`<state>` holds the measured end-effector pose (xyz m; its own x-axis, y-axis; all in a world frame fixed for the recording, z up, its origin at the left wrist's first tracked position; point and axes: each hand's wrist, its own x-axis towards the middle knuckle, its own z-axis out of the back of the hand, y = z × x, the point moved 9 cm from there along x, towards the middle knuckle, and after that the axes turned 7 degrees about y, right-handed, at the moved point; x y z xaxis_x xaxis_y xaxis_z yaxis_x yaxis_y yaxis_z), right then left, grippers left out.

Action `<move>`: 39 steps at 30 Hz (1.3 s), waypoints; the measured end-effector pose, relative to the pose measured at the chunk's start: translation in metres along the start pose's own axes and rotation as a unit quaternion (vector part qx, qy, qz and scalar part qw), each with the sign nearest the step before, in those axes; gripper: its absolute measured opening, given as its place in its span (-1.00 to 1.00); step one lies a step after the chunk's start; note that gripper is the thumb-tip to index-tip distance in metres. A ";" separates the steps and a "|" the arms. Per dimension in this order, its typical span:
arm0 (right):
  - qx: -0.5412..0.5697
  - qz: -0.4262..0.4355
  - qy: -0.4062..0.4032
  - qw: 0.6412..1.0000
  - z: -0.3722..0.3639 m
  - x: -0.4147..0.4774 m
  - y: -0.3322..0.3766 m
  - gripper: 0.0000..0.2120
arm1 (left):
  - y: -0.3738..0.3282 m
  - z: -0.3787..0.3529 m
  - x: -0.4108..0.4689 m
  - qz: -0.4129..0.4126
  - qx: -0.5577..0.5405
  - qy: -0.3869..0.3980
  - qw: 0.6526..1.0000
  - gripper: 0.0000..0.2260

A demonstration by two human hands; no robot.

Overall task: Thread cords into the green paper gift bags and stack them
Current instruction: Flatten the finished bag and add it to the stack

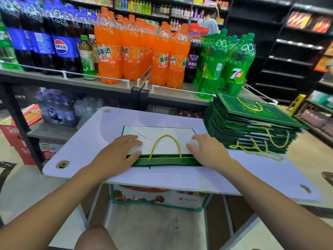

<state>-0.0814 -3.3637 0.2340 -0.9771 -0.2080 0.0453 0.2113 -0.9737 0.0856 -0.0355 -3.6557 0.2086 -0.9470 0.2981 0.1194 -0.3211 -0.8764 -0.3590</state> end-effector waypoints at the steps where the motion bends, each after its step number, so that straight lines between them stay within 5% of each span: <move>1: 0.016 0.015 0.021 1.000 -0.005 -0.010 -0.002 -0.46 | -0.001 0.001 -0.001 -0.002 0.000 0.004 1.000 -0.58; 10: -0.012 0.103 0.056 0.993 -0.015 -0.092 0.000 -0.13 | -0.018 -0.015 -0.061 -0.089 0.129 0.165 0.974 -0.10; 15: -0.054 0.159 0.004 0.986 0.004 -0.109 0.013 -0.20 | -0.018 0.021 -0.070 -0.144 0.056 0.027 0.988 -0.51; 20: -0.120 0.258 -0.165 0.944 0.059 -0.113 0.056 -0.50 | -0.049 0.107 -0.064 -0.177 -0.055 -0.170 0.968 -0.65; 24: -0.107 0.205 -0.245 0.942 0.103 -0.104 0.086 -0.63 | -0.025 0.155 -0.037 0.041 -0.258 -0.300 0.918 -0.26; 26: -0.077 0.153 -0.260 0.950 0.116 -0.097 0.094 -0.67 | -0.016 0.139 -0.019 0.162 -0.414 -0.225 0.867 -0.20; 29: -0.003 0.113 -0.248 0.962 0.115 -0.083 0.107 -0.72 | -0.059 0.113 -0.002 0.166 -0.543 -0.082 0.819 -0.29; 35: 0.192 0.171 -0.089 0.962 0.083 -0.060 0.138 -0.66 | -0.101 0.122 0.027 0.100 -0.372 -0.159 0.909 -0.58; 39: 0.433 0.101 -0.115 0.888 0.096 -0.045 0.094 -0.84 | -0.114 0.133 0.022 0.038 -0.196 -0.193 0.961 -0.49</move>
<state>-0.0146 -3.4369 0.3351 -0.9066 -0.2495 0.3405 0.4203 -0.4606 0.7818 -0.0206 -3.5998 0.3752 -0.9225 0.0103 0.3858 -0.2971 -0.6570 -0.6929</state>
